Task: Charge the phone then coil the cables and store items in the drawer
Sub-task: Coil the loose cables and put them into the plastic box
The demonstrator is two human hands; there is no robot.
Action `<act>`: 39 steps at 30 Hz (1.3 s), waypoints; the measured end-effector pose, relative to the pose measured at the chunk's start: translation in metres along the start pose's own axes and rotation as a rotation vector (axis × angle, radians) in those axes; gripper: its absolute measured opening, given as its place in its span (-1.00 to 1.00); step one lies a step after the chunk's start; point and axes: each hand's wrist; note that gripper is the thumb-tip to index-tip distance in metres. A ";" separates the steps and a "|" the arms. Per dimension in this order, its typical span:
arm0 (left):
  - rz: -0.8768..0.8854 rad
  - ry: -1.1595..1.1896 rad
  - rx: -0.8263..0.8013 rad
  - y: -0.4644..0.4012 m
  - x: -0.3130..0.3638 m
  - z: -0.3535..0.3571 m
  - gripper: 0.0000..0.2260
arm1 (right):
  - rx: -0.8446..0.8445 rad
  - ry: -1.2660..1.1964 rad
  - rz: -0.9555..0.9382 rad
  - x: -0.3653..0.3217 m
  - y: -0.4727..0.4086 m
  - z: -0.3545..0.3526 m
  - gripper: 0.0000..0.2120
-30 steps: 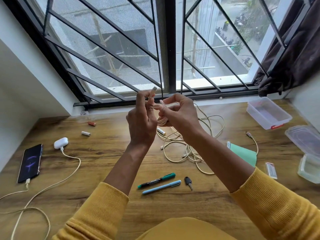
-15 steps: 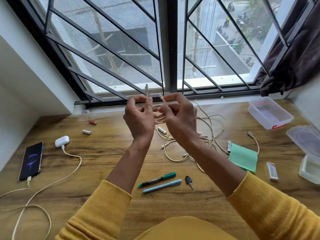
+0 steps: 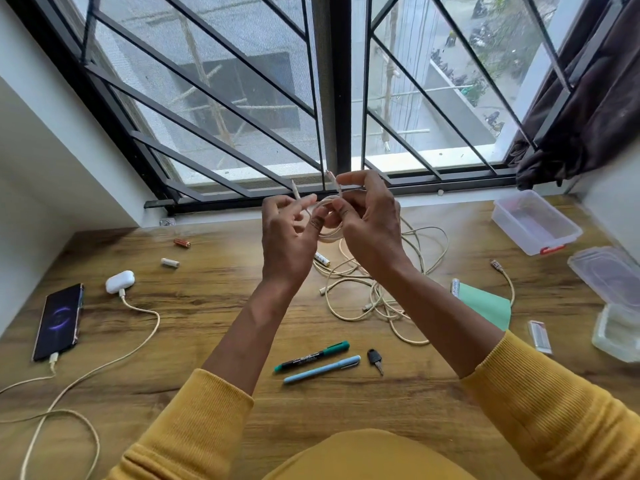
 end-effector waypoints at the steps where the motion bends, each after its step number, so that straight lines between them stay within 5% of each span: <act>1: -0.004 -0.008 -0.005 0.000 0.001 0.001 -0.66 | -0.005 -0.007 0.005 0.000 0.000 0.000 -0.75; 12: 0.023 0.024 0.015 0.004 0.011 -0.006 -0.87 | -0.046 -0.031 0.056 0.006 0.002 0.002 -0.75; 22: 0.023 0.090 0.069 0.009 0.016 -0.002 -0.64 | -0.001 0.312 -0.144 0.015 -0.003 0.010 -0.75; 35: -0.239 0.684 -0.152 0.005 0.017 -0.009 -0.75 | -0.161 -0.234 0.388 0.005 -0.019 -0.010 -0.83; 39: -0.260 0.731 -0.193 0.011 0.021 -0.004 -0.73 | -0.142 -0.184 0.393 0.007 -0.016 -0.008 -0.85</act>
Point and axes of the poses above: each hand's wrist, its own y-axis away from the middle knuckle, its own z-axis out of the palm, x = y × z, and after that the axes turned 8 degrees about -z, right-handed
